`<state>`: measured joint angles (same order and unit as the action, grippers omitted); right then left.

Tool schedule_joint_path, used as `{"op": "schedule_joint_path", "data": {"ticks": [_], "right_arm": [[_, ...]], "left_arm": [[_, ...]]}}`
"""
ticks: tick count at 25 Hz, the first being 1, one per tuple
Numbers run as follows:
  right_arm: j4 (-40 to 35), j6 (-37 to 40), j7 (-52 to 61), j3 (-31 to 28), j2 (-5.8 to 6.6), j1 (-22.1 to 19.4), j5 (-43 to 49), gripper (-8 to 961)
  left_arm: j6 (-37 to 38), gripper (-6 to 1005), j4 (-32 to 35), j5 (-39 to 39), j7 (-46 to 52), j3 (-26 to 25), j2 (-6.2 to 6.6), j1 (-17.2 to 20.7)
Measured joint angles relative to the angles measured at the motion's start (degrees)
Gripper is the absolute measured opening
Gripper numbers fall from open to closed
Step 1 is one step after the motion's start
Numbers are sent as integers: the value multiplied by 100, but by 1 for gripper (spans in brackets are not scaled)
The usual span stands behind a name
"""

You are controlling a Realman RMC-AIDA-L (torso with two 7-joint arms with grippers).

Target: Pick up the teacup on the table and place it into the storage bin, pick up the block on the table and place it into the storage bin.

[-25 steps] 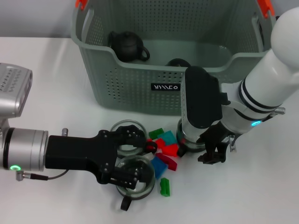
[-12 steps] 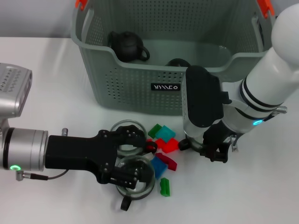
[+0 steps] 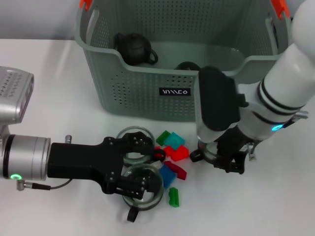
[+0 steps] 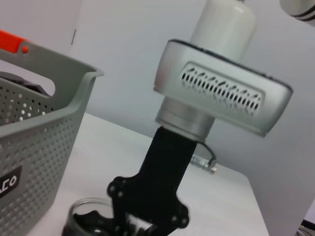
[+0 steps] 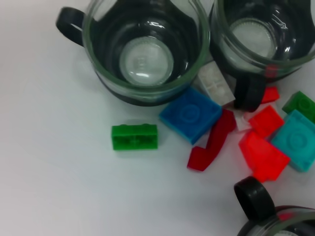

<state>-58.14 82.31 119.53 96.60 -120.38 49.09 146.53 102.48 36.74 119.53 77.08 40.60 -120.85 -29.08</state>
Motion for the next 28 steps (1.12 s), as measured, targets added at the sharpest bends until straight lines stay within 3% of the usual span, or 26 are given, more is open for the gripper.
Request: {"op": "schedule_joint_path", "data": {"ticks": [10, 16, 17, 21, 25, 28], "right_arm": [[-1630, 2105, -86, -1733, 23, -61, -106, 52], [-2418, 2955, -236, -3244, 51, 185, -1000, 53], [-2505, 2867, -308, -3610, 71, 229, -1204, 53], [-2489, 2384, -416, -4054, 90, 260, -1376, 53], [-2216, 1042, -200, -4292, 106, 243, -1363, 53], [-1749, -80, 243, -4292, 189, 292, -1148, 52]], "left_arm": [[46, 951, 11, 0, 0, -10, 2, 0], [52, 951, 24, 0, -48, -8, 19, -27], [54, 951, 23, 0, -48, -8, 22, -37], [75, 951, 23, 0, -49, -8, 36, -72], [132, 951, 31, 0, -47, -8, 45, -97], [136, 951, 33, 0, -43, -8, 45, -105]]}}
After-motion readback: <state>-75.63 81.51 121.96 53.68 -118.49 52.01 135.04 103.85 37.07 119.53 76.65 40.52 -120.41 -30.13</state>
